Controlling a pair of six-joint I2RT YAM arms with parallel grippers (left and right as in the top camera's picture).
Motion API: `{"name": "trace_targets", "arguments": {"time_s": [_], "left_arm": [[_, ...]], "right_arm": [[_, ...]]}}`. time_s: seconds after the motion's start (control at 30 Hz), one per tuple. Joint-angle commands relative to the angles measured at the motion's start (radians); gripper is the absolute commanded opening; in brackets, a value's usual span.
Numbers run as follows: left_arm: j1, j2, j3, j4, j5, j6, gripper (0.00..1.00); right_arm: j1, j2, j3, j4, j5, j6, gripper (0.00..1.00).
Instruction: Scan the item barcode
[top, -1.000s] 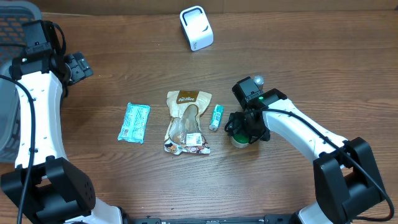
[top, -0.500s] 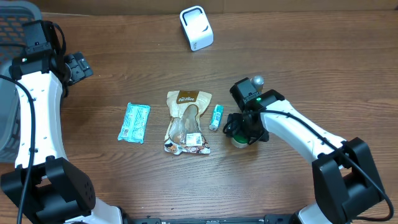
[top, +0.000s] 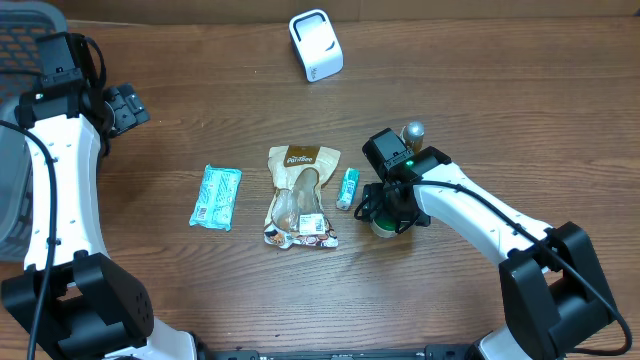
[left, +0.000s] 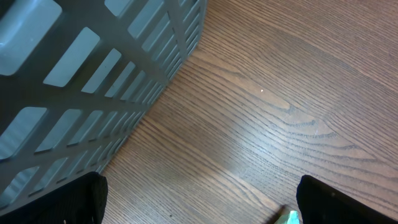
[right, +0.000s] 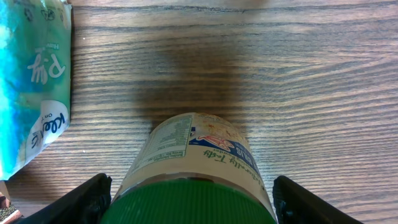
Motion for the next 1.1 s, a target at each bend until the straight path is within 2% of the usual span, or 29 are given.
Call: {"name": "trace_targets", "arguments": {"time_s": [0.0, 0.27, 0.83, 0.87, 1.07], "left_arm": [[0.01, -0.009, 0.018, 0.005, -0.013, 0.011, 1.0], [0.01, -0.009, 0.018, 0.005, -0.013, 0.012, 1.0], [0.01, -0.009, 0.018, 0.005, -0.013, 0.011, 1.0], [0.01, -0.009, 0.018, 0.005, -0.013, 0.012, 1.0], [0.01, -0.009, 0.018, 0.005, -0.013, 0.011, 0.99]], "right_arm": [[0.004, -0.003, -0.006, 0.003, 0.017, 0.0, 0.8], [0.005, -0.003, -0.064, 0.063, 0.016, 0.0, 0.8], [0.004, -0.003, -0.07, 0.067, 0.012, 0.0, 0.75], [0.004, -0.003, -0.07, 0.068, 0.007, 0.0, 0.76], [0.004, -0.003, -0.07, 0.071, -0.003, 0.0, 1.0]]}}
